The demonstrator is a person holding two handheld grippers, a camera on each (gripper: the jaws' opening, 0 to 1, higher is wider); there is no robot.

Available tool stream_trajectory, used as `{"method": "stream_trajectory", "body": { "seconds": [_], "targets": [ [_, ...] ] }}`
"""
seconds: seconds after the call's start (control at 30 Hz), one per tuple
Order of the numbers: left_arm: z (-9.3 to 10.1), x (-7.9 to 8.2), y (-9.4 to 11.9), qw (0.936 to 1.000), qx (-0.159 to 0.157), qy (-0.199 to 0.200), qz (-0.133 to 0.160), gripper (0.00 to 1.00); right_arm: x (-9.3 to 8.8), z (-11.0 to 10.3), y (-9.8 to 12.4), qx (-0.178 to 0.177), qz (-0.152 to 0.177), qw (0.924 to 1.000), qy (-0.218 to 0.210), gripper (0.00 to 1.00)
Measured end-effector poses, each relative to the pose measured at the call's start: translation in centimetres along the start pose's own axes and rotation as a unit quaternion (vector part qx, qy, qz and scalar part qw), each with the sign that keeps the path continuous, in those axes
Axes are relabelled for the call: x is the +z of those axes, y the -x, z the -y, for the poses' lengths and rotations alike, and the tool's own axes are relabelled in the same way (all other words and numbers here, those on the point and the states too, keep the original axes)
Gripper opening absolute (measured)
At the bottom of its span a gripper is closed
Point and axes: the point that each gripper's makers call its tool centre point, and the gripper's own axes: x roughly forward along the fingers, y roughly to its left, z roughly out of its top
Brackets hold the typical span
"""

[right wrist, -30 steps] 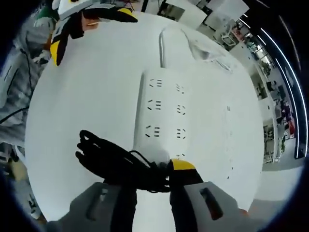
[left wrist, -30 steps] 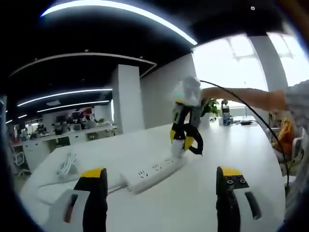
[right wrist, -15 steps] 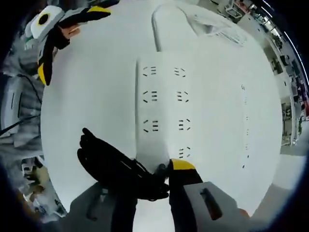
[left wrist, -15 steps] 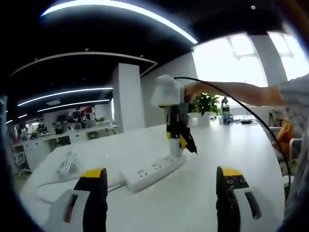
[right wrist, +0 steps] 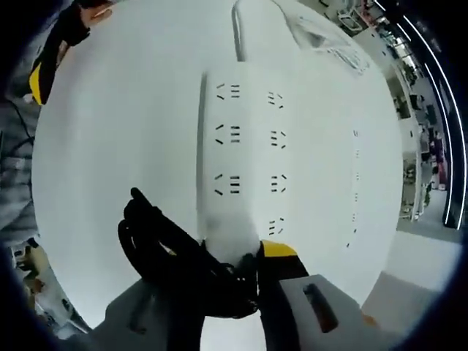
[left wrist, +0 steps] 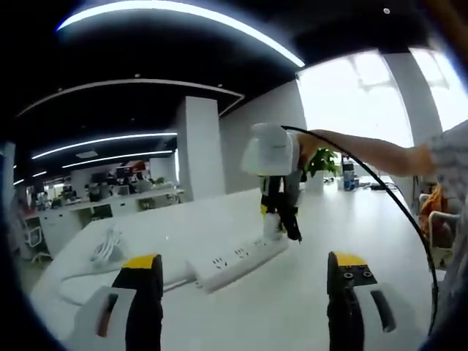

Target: Straighten the power strip on the desk, plug the charger into it

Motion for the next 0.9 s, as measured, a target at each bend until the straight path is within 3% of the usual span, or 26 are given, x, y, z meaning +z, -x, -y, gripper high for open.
{"method": "stream_trajectory", "body": {
  "seconds": [0.07, 0.13, 0.17, 0.2, 0.27, 0.43, 0.5, 0.7, 0.9],
  "targets": [
    [-0.2, 0.1, 0.1, 1.0, 0.003, 0.002, 0.001, 0.95, 0.1, 0.1, 0.0, 0.007, 0.012, 0.9998, -0.013, 0.24],
    [-0.5, -0.1, 0.2, 1.0, 0.003, 0.001, -0.005, 0.95, 0.5, 0.2, 0.0, 0.003, 0.058, 0.9983, -0.002, 0.25],
    [-0.5, -0.1, 0.2, 1.0, 0.004, 0.001, -0.006, 0.95, 0.6, 0.2, 0.0, 0.001, 0.064, 0.998, -0.004, 0.25],
    [-0.7, 0.0, 0.2, 1.0, 0.004, -0.001, -0.006, 0.95, 0.8, 0.2, 0.1, 0.001, 0.095, 0.9954, -0.005, 0.25],
    [-0.9, 0.0, 0.3, 0.9999, 0.005, -0.004, -0.009, 0.95, 0.8, 0.4, 0.2, -0.004, 0.115, 0.9934, -0.006, 0.26],
    [-1.3, -0.1, 0.5, 0.9999, 0.011, -0.004, -0.009, 0.95, 0.7, 1.0, 1.1, -0.024, 0.134, 0.9907, -0.008, 0.31],
    [-1.3, -0.1, 0.6, 0.9999, 0.012, -0.001, -0.006, 0.95, 0.7, 0.8, 1.4, -0.014, 0.136, 0.9905, -0.011, 0.28],
    [-1.1, 0.0, 0.7, 0.9999, 0.009, -0.004, -0.006, 0.95, 1.5, 1.2, 2.6, -0.023, 0.164, 0.9862, -0.011, 0.35],
    [-1.0, 0.1, 1.0, 0.9999, 0.009, -0.004, -0.003, 0.95, 1.4, 1.4, 2.9, -0.027, 0.163, 0.9862, -0.011, 0.38]
  ]
}}
